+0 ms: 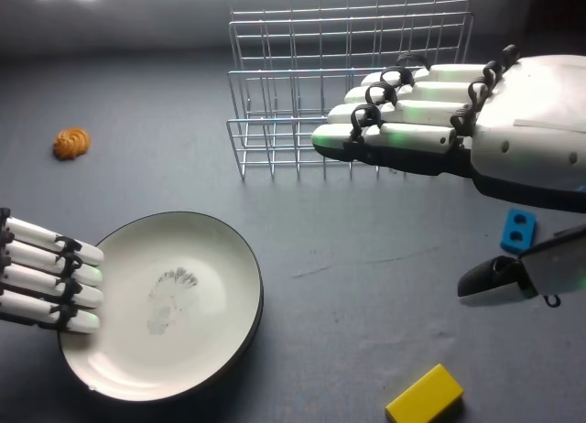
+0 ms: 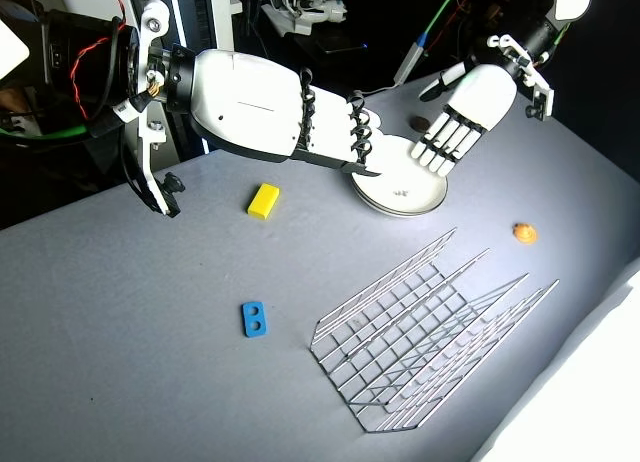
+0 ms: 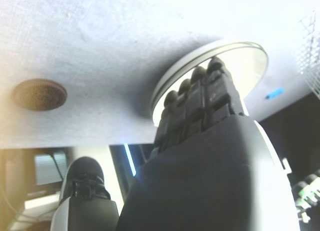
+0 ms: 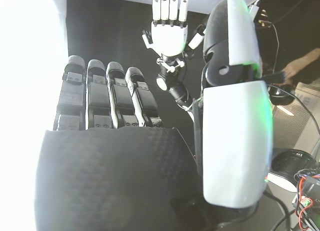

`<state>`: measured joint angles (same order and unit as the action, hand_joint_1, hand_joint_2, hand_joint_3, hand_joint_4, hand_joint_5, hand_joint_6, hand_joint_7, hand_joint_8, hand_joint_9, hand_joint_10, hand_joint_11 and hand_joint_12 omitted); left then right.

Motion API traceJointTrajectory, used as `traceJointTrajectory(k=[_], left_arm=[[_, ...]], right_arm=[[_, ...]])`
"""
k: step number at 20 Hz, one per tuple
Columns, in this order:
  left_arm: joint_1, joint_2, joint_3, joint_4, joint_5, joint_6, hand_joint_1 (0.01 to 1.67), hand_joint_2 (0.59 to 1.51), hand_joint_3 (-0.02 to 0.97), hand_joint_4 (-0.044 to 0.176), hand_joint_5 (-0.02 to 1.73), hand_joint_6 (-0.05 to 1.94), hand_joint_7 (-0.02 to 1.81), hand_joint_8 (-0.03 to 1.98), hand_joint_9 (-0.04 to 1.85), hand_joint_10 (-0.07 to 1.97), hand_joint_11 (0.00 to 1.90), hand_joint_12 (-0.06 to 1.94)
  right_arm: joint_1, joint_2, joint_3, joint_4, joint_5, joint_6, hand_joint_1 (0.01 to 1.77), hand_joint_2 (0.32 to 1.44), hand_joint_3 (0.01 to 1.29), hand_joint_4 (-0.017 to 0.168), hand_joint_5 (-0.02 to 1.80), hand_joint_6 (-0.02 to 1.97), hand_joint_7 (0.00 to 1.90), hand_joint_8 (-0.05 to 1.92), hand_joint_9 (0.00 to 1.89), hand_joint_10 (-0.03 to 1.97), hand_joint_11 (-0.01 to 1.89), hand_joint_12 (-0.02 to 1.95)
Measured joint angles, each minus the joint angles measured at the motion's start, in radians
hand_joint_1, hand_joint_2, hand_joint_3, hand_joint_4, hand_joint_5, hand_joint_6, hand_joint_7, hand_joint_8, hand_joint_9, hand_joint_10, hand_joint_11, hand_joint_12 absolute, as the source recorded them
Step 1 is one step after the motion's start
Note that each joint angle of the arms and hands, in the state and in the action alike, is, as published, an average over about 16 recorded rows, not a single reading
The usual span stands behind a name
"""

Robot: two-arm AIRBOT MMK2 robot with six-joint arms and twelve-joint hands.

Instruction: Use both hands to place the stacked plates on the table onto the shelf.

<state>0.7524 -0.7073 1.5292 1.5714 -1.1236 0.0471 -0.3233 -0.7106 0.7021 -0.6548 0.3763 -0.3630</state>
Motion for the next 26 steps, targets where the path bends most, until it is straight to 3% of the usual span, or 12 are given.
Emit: traceJointTrajectory(k=[6, 13, 20, 26], left_arm=[[0.071, 0.007, -0.053, -0.066, 0.047, -0.003, 0.02, 1.094, 0.01, -0.003, 0.01, -0.01, 0.01, -0.01, 0.01, 0.0, 0.01, -0.02], [0.139, 0.019, -0.154, -0.184, 0.124, -0.004, 0.02, 1.1, 0.009, -0.003, 0.01, -0.01, 0.0, -0.02, -0.01, -0.01, 0.01, -0.02], [0.167, 0.025, -0.261, -0.302, 0.203, -0.002, 0.02, 1.104, 0.009, -0.002, 0.0, -0.01, -0.01, -0.02, -0.01, -0.02, 0.01, 0.0], [0.171, 0.025, -0.327, -0.374, 0.255, -0.001, 0.02, 1.105, 0.009, -0.002, 0.0, -0.01, -0.01, -0.02, -0.01, -0.02, 0.01, 0.01]], right_arm=[[0.0, 0.0, 0.0, 0.0, 0.0, 0.0, 1.07, 0.93, 0.02, 0.0, 0.02, 0.02, 0.02, 0.01, 0.02, 0.0, 0.02, 0.01], [-0.001, 0.0, 0.0, 0.0, 0.0, 0.0, 1.1, 0.94, 0.02, 0.0, 0.02, 0.02, 0.02, 0.01, 0.02, 0.0, 0.03, 0.01], [-0.013, -0.015, 0.001, 0.001, 0.0, -0.051, 1.12, 0.94, 0.02, -0.001, 0.02, 0.02, 0.02, 0.01, 0.02, 0.0, 0.02, 0.08], [-0.036, -0.072, 0.003, 0.003, 0.012, -0.205, 1.12, 0.95, 0.02, 0.002, 0.02, 0.02, 0.02, 0.01, 0.02, 0.0, 0.02, 0.17]])
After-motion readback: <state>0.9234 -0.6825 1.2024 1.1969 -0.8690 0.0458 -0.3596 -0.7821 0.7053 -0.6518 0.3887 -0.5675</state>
